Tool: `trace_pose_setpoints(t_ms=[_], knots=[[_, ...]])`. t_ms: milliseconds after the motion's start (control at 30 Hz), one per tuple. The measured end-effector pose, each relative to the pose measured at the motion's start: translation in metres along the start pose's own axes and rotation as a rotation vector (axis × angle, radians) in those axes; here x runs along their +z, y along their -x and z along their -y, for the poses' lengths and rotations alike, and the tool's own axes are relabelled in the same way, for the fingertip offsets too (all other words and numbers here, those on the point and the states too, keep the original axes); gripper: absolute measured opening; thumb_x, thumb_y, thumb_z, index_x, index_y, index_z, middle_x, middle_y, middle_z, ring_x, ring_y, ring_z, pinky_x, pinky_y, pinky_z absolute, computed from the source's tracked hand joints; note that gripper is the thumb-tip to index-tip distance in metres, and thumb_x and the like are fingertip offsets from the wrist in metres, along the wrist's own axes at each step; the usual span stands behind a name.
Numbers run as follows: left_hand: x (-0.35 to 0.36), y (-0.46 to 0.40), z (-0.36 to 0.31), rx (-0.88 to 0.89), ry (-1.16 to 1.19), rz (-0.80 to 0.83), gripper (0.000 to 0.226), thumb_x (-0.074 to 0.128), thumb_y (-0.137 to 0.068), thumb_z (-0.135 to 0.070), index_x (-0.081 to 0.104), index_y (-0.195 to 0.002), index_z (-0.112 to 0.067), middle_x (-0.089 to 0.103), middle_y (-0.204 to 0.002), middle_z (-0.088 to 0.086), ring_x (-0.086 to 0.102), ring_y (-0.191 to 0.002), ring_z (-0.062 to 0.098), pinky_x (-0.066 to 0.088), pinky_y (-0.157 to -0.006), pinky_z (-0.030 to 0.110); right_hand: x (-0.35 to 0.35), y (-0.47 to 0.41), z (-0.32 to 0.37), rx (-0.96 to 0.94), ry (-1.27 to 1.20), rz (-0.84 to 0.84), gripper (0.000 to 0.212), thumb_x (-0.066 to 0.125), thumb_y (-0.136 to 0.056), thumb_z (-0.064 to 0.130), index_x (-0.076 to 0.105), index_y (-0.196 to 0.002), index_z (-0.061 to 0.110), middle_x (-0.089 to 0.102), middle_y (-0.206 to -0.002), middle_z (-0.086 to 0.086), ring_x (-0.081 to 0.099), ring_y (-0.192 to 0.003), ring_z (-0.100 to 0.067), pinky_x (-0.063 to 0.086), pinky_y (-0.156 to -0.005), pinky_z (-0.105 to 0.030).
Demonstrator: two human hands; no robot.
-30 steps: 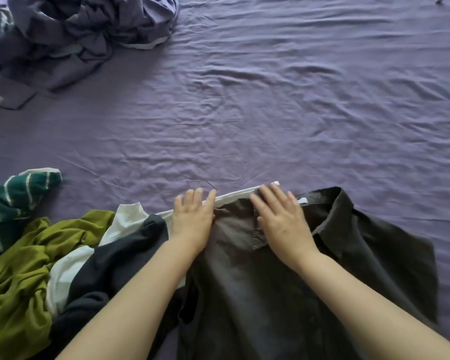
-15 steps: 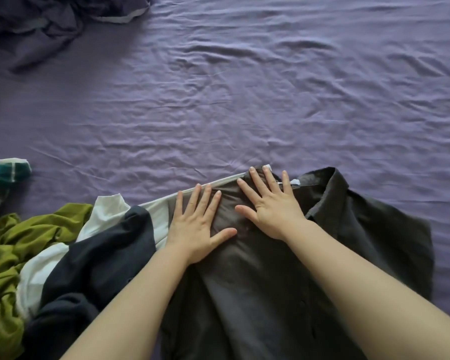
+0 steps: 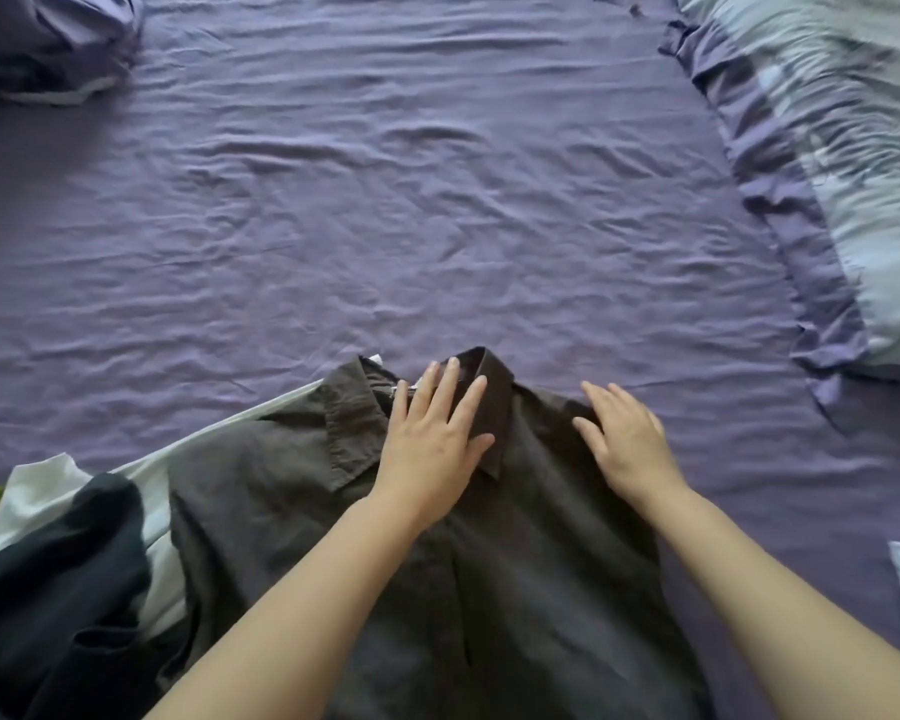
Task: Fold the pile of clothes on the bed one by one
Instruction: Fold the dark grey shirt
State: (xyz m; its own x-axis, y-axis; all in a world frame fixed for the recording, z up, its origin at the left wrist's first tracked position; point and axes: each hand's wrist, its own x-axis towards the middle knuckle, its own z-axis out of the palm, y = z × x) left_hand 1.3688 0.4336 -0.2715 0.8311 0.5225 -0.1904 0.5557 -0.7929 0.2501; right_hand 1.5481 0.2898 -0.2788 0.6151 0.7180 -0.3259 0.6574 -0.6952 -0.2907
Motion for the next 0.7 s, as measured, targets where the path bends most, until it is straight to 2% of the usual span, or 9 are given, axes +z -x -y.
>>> trace_pose_setpoints(t_ms=[67, 167, 233, 333, 433, 533, 567, 633, 700], knots=[[0.001, -0.019, -0.018, -0.043, 0.095, -0.046, 0.060, 0.042, -0.097, -0.041, 0.018, -0.150, -0.028, 0.017, -0.157, 0.008, 0.007, -0.145, 0.024, 0.008, -0.117, 0.043, 0.001, -0.005, -0.010, -0.005, -0.045, 0.001, 0.042, 0.050, -0.095, 0.034, 0.050, -0.132, 0.013, 0.047, -0.141, -0.003, 0.026, -0.141, -0.020, 0.024, -0.112, -0.041], [0.000, -0.045, -0.032, -0.196, 0.222, -0.089, 0.060, 0.052, -0.094, -0.035, 0.027, -0.148, -0.026, 0.046, -0.134, 0.008, 0.032, -0.129, 0.027, 0.028, -0.107, 0.041, -0.002, -0.007, -0.019, -0.086, -0.147, -0.048, 0.027, 0.062, -0.088, 0.032, 0.060, -0.103, 0.010, 0.061, -0.117, -0.006, 0.041, -0.131, -0.024, 0.031, -0.102, -0.038], [-0.001, -0.060, -0.032, -0.245, 0.255, -0.059, 0.059, 0.055, -0.093, -0.028, 0.029, -0.147, -0.028, 0.053, -0.126, 0.005, 0.037, -0.123, 0.027, 0.033, -0.099, 0.042, -0.010, -0.005, -0.021, -0.115, -0.210, -0.070, 0.022, 0.063, -0.087, 0.034, 0.054, -0.091, 0.015, 0.060, -0.092, 0.000, 0.057, -0.103, -0.027, 0.039, -0.080, -0.036], [-0.003, -0.075, -0.022, -0.262, 0.370, -0.092, 0.053, 0.053, -0.091, -0.011, 0.043, -0.139, -0.031, 0.058, -0.124, -0.003, 0.036, -0.121, 0.023, 0.033, -0.095, 0.037, -0.024, -0.010, -0.026, -0.054, -0.165, -0.133, 0.026, 0.054, -0.089, 0.046, 0.041, -0.082, 0.025, 0.049, -0.073, 0.009, 0.056, -0.078, -0.025, 0.034, -0.060, -0.033], [0.002, -0.082, -0.018, -0.234, 0.328, -0.121, 0.054, 0.050, -0.091, -0.008, 0.043, -0.139, -0.033, 0.056, -0.127, -0.006, 0.032, -0.126, 0.019, 0.029, -0.098, 0.035, -0.029, -0.023, -0.025, -0.008, 0.018, -0.148, 0.024, 0.046, -0.093, 0.046, 0.044, -0.098, 0.023, 0.058, -0.092, 0.002, 0.057, -0.091, -0.028, 0.037, -0.066, -0.036], [0.010, -0.072, -0.025, -0.294, 0.154, -0.037, 0.062, 0.049, -0.094, -0.018, 0.022, -0.148, -0.032, 0.030, -0.149, 0.000, 0.010, -0.142, 0.022, 0.011, -0.115, 0.043, -0.018, -0.023, -0.019, -0.083, 0.325, -0.073, 0.046, 0.046, -0.095, 0.031, 0.036, -0.138, 0.017, 0.046, -0.135, -0.007, 0.040, -0.126, -0.027, 0.029, -0.103, -0.043], [0.014, -0.064, -0.027, -0.323, 0.120, -0.033, 0.062, 0.046, -0.096, -0.024, 0.016, -0.150, -0.031, 0.020, -0.154, 0.002, 0.002, -0.145, 0.023, 0.003, -0.117, 0.046, -0.014, -0.017, -0.014, -0.149, 0.316, -0.084, 0.052, 0.051, -0.093, 0.027, 0.036, -0.142, 0.015, 0.043, -0.141, -0.010, 0.036, -0.133, -0.028, 0.023, -0.110, -0.046], [0.021, -0.040, -0.028, -0.315, 0.059, -0.080, 0.057, 0.039, -0.099, -0.030, 0.015, -0.151, -0.027, 0.012, -0.158, 0.003, -0.004, -0.147, 0.023, -0.004, -0.117, 0.048, -0.006, -0.004, 0.003, -0.273, 0.221, -0.126, 0.053, 0.065, -0.085, 0.024, 0.049, -0.135, 0.011, 0.049, -0.138, -0.015, 0.041, -0.132, -0.032, 0.027, -0.108, -0.054], [0.021, -0.021, -0.021, -0.320, 0.049, -0.215, 0.049, 0.040, -0.100, -0.029, 0.031, -0.147, -0.022, 0.023, -0.156, 0.005, 0.007, -0.147, 0.024, -0.002, -0.117, 0.049, 0.002, 0.002, 0.017, -0.355, 0.149, -0.119, 0.048, 0.067, -0.085, 0.025, 0.056, -0.129, 0.011, 0.053, -0.136, -0.014, 0.044, -0.131, -0.032, 0.030, -0.106, -0.055]])
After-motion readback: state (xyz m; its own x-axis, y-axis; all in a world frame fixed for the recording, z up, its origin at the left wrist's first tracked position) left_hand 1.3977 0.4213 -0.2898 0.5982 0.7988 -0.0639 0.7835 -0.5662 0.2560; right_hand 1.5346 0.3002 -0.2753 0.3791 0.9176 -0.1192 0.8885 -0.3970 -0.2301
